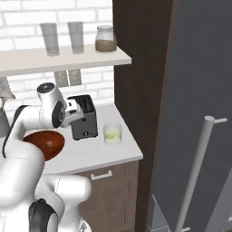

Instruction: Grab a lemon wedge from the fridge and one ice cube from the ice bowl, and put them in the glass of lemonade.

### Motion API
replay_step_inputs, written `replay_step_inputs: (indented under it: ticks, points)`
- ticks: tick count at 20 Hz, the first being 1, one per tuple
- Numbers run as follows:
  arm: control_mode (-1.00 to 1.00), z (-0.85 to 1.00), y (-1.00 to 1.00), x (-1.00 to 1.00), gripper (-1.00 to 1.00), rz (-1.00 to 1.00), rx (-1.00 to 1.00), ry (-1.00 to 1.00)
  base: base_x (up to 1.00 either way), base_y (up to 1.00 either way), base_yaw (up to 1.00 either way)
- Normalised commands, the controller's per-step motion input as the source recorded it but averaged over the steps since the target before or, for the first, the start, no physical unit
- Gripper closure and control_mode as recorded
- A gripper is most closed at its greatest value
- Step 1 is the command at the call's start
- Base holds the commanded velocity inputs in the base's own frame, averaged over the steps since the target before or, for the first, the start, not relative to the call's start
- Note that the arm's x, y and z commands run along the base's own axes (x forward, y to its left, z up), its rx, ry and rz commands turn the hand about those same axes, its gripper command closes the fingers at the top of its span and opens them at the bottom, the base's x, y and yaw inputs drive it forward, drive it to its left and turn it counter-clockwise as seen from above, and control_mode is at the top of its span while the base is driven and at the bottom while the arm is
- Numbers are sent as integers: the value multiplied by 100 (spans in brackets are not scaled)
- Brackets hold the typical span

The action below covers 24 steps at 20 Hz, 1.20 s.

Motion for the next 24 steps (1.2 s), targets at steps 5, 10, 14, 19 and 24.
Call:
replay_step_inputs:
  ticks: [5, 10, 14, 19, 24]
  points:
    - [-100, -10, -69, -18, 100, -26, -1, -19, 0, 0, 0]
    - [-100, 7, -63, -18, 100, -31, 7, -30, 0, 0, 0]
    - [-100, 10, -76, 32, 100, -34, 20, -8, 0, 0, 0]
    - [-100, 13, -48, 47, 100, -28, 23, 0, 0, 0, 0]
    - [-100, 25, 0, 7, 100, -3, 21, 0, 0, 0, 0]
